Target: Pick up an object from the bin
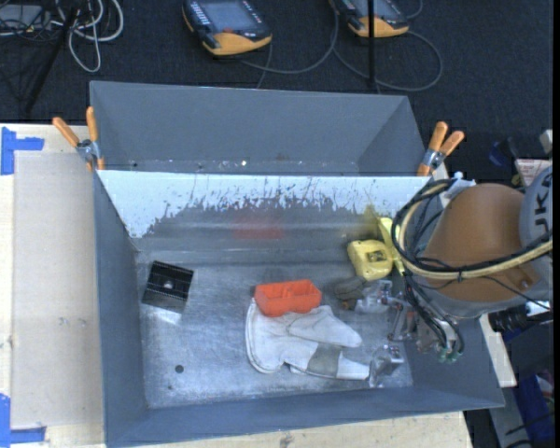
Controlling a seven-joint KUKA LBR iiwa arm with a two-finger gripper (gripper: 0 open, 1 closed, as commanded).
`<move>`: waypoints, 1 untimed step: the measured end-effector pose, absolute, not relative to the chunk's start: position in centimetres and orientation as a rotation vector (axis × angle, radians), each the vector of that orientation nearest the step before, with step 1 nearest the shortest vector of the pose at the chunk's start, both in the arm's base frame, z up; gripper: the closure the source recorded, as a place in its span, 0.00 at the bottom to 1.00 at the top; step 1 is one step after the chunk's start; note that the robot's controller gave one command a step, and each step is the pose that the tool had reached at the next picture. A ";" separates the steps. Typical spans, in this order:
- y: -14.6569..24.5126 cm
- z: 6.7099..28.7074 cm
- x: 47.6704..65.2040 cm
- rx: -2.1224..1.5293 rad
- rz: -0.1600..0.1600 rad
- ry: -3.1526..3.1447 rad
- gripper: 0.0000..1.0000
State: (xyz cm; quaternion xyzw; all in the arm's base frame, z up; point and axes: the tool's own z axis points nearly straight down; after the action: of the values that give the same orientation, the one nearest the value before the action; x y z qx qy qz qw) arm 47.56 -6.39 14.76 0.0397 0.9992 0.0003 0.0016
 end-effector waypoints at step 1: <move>-5.7 11.6 47.3 0.192 0.002 3.142 0.00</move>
Offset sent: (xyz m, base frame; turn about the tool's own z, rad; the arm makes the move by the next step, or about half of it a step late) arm 0.0032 0.0135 0.0124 0.1037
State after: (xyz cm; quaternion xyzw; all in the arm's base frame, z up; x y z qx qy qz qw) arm 47.27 -5.71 11.60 0.0610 0.9981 0.0007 -0.0033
